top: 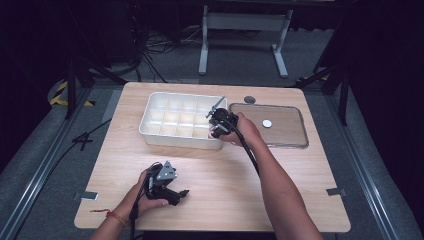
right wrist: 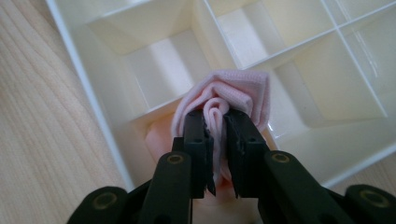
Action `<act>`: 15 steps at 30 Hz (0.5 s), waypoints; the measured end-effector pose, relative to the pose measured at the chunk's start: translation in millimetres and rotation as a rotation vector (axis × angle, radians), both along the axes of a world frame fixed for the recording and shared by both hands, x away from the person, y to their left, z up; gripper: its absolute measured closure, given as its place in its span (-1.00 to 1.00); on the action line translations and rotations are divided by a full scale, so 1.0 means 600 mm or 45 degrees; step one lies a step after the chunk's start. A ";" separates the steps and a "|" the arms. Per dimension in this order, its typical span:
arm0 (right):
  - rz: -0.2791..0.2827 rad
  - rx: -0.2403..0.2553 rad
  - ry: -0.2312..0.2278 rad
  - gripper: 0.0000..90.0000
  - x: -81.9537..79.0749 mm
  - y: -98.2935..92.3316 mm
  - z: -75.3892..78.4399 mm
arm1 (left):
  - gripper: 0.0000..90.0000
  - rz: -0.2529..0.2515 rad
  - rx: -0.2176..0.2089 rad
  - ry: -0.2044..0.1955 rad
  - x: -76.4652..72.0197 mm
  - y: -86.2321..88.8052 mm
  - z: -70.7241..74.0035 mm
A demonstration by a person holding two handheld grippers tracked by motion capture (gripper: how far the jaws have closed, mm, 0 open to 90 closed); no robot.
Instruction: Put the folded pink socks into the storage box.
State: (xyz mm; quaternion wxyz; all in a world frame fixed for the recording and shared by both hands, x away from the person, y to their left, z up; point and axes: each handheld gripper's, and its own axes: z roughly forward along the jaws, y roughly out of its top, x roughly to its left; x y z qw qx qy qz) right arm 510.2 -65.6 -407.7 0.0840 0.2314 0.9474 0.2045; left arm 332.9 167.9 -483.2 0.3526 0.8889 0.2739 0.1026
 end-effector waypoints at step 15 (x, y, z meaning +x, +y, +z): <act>0.003 0.084 -0.068 0.67 -0.024 -0.030 0.028 | -0.74 0.007 -0.004 0.001 -0.001 0.000 0.000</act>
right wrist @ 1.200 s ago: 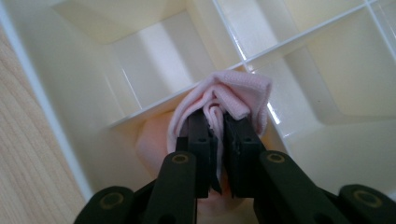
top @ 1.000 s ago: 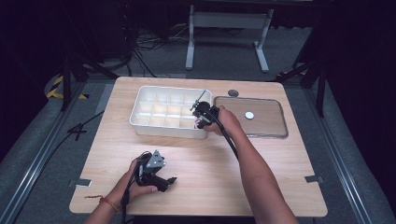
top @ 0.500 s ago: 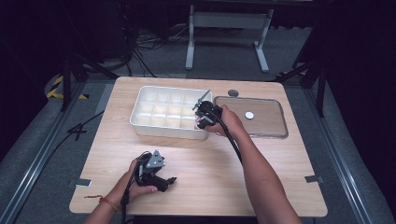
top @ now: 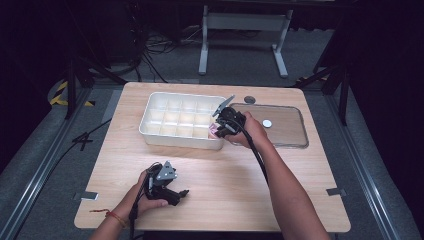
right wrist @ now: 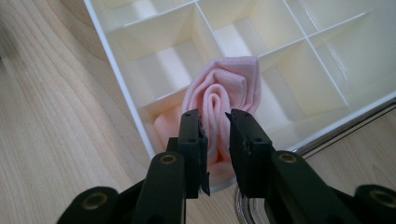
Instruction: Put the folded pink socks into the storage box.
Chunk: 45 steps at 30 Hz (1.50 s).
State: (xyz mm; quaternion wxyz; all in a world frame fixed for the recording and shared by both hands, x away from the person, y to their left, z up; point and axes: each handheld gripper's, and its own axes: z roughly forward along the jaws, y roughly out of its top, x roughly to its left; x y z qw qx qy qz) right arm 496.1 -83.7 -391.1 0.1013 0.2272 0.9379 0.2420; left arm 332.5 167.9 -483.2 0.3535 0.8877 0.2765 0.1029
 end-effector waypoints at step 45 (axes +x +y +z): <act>-0.031 0.036 -0.183 0.11 -0.072 -0.082 0.033 | -0.75 -0.006 -0.001 -0.002 0.001 0.000 0.000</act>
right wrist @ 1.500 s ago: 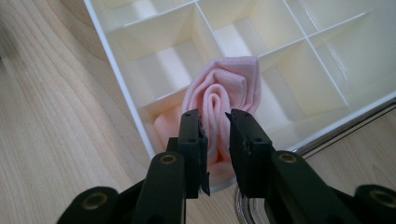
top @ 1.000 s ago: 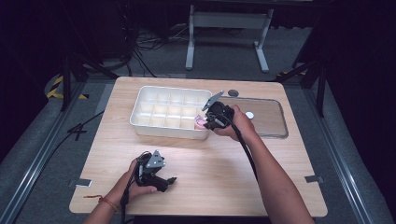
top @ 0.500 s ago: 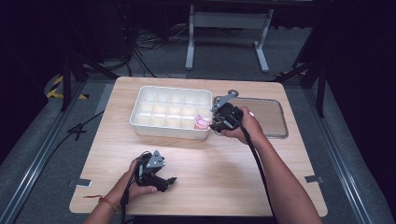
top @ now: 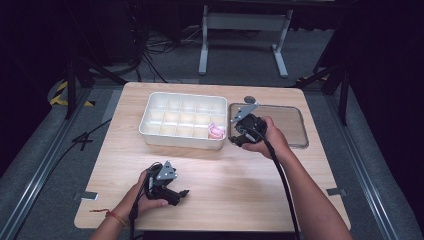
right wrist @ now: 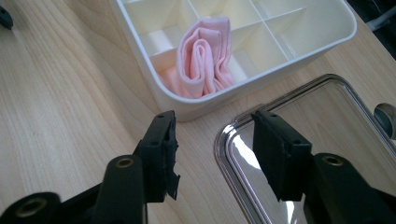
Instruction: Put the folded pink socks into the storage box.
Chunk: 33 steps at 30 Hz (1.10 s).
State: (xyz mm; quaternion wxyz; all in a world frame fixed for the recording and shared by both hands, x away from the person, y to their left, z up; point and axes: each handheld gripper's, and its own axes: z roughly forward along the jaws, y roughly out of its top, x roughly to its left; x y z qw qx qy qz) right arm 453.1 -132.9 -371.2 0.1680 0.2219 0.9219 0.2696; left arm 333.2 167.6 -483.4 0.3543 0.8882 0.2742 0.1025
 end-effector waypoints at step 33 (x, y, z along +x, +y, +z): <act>-0.011 -0.044 -0.085 -0.32 -0.060 -0.056 -0.029 | -0.75 0.002 0.000 0.002 0.000 0.000 0.000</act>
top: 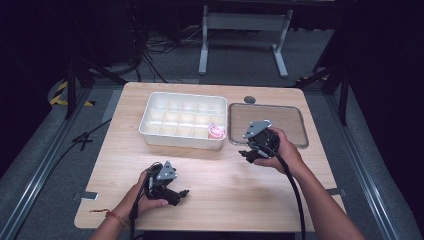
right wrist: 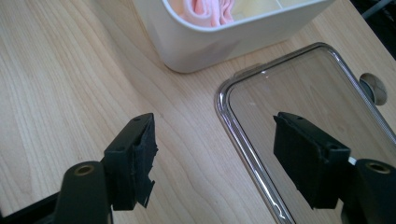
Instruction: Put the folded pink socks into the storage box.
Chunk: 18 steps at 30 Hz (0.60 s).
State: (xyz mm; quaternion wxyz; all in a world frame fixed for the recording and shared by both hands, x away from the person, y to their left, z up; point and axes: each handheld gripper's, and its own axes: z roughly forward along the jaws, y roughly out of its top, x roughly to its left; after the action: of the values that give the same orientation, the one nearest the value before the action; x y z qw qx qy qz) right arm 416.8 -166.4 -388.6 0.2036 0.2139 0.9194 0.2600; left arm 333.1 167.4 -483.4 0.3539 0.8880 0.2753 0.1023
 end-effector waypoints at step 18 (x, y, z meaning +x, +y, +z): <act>0.013 -0.020 0.020 -0.28 -0.034 -0.043 -0.036 | -0.75 0.000 0.001 -0.001 0.000 0.000 0.000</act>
State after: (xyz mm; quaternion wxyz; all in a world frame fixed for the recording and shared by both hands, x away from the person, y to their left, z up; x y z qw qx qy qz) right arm 396.3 -192.2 -410.4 0.1967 0.2096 0.9240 0.2523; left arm 333.1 167.3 -483.4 0.3538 0.8880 0.2750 0.1027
